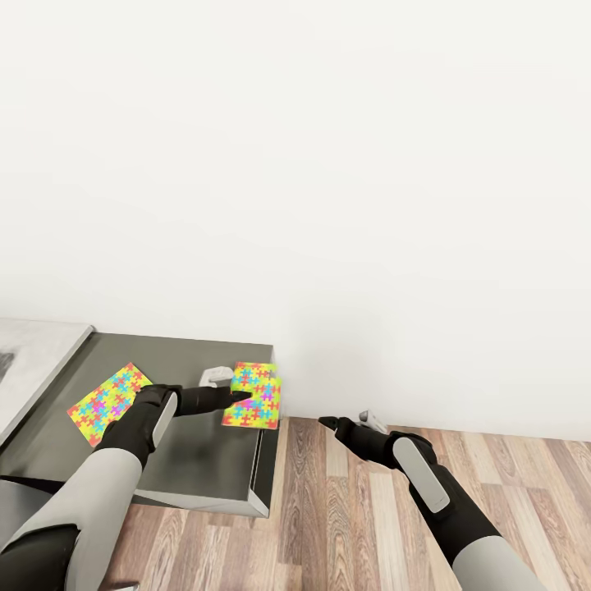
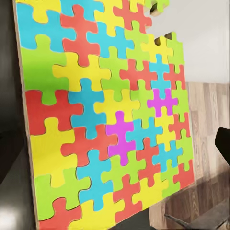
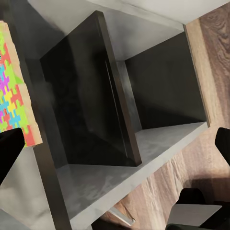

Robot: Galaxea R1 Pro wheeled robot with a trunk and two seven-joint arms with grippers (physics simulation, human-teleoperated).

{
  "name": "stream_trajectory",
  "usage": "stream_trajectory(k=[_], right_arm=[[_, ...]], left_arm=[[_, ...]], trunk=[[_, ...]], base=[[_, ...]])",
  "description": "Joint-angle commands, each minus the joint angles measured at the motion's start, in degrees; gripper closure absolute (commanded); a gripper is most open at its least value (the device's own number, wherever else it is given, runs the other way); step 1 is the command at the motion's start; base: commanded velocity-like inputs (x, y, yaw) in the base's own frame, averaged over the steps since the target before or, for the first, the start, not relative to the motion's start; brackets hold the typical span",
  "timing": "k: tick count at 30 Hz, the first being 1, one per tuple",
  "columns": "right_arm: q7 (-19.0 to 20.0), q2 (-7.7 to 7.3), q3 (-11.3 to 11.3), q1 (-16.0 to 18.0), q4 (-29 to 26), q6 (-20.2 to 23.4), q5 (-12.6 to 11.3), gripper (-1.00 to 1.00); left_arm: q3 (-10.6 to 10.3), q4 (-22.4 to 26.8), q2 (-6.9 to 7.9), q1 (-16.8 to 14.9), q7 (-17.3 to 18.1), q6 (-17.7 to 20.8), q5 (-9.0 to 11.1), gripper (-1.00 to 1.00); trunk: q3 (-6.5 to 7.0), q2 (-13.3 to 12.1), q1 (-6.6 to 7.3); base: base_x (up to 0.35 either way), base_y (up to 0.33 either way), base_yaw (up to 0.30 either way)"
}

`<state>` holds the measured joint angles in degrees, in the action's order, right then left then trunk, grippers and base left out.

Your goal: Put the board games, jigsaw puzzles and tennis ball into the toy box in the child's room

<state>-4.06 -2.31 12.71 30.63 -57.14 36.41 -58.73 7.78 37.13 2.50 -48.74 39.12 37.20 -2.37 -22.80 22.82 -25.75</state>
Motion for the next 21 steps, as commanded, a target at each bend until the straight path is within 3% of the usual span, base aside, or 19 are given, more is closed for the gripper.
stream_trajectory(k=[1, 6, 21], right_arm=[[-0.43, -0.04, 0.17, 0.04, -0.08, 0.08, -0.51, -1.0], [-0.43, 0.02, 0.2, 0.04, -0.08, 0.07, -0.51, -1.0], [-0.43, -0.06, 0.12, 0.04, -0.08, 0.07, -0.51, -1.0]], left_arm=[[0.27, 0.06, -0.04, -0.04, 1.01, 0.41, -0.31, -1.0], [0.23, 0.06, -0.04, -0.04, 2.36, 0.49, -0.58, -1.0], [0.22, 0.04, 0.01, -0.04, 1.7, 0.35, -0.74, -1.0]], trunk=[[-0.09, 0.1, -0.03], [-0.09, 0.1, -0.03], [-0.09, 0.1, -0.03]], base=[[0.0, 0.0, 0.0], [0.0, 0.0, 0.0], [0.0, 0.0, 0.0]])
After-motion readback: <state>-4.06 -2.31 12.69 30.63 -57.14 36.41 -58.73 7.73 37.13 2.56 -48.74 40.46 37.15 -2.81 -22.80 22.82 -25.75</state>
